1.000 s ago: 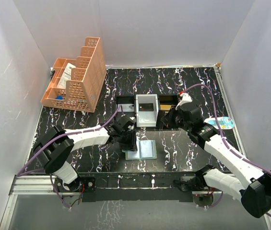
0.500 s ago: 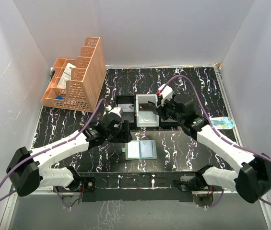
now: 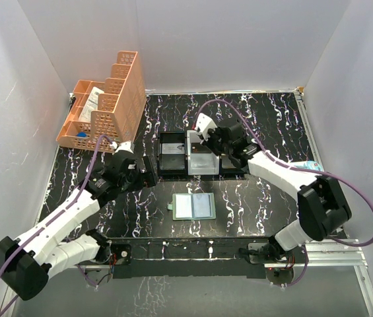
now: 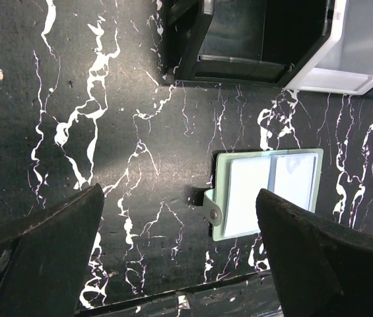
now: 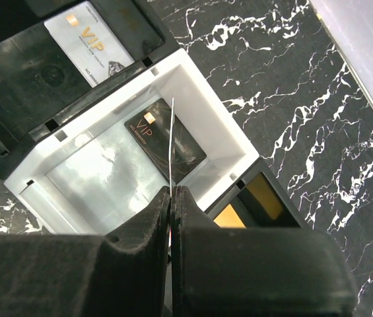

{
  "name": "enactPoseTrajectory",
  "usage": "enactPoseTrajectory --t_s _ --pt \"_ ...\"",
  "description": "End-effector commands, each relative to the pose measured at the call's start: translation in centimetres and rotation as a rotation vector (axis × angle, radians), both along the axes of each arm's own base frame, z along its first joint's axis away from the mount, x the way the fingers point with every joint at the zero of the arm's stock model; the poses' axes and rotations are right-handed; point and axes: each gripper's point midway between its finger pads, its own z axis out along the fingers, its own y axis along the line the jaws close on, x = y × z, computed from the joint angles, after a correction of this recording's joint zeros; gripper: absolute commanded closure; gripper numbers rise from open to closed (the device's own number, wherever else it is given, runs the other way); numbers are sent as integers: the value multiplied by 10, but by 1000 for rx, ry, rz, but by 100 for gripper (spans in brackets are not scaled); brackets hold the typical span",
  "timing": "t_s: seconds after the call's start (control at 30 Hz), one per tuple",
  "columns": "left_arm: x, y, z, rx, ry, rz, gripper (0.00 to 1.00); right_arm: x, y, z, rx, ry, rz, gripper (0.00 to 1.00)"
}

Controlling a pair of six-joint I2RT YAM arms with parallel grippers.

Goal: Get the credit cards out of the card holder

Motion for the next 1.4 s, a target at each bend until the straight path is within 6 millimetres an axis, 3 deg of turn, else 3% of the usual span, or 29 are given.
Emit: enactPoseTrajectory --t_s 0.0,0.4,0.6,0.7,0.87,1.2,1.37 --pt "-9 9 -6 18 14 8 1 25 13 31 -7 -108 21 100" --pt "-18 29 11 86 -35 -4 1 45 22 0 -144 -148 76 100" --pt "-19 29 14 67 -48 -8 1 62 18 -20 -239 -156 63 100" --pt "-20 27 13 66 -40 -12 1 70 19 -16 -252 -213 62 100" --pt "-19 26 12 67 -34 -15 1 81 20 -41 -313 -183 70 100" --pt "-23 21 11 42 -14 -31 1 76 28 -80 -397 -98 122 100" --pt "-24 20 12 30 -12 -33 1 67 32 -92 -404 -57 142 91"
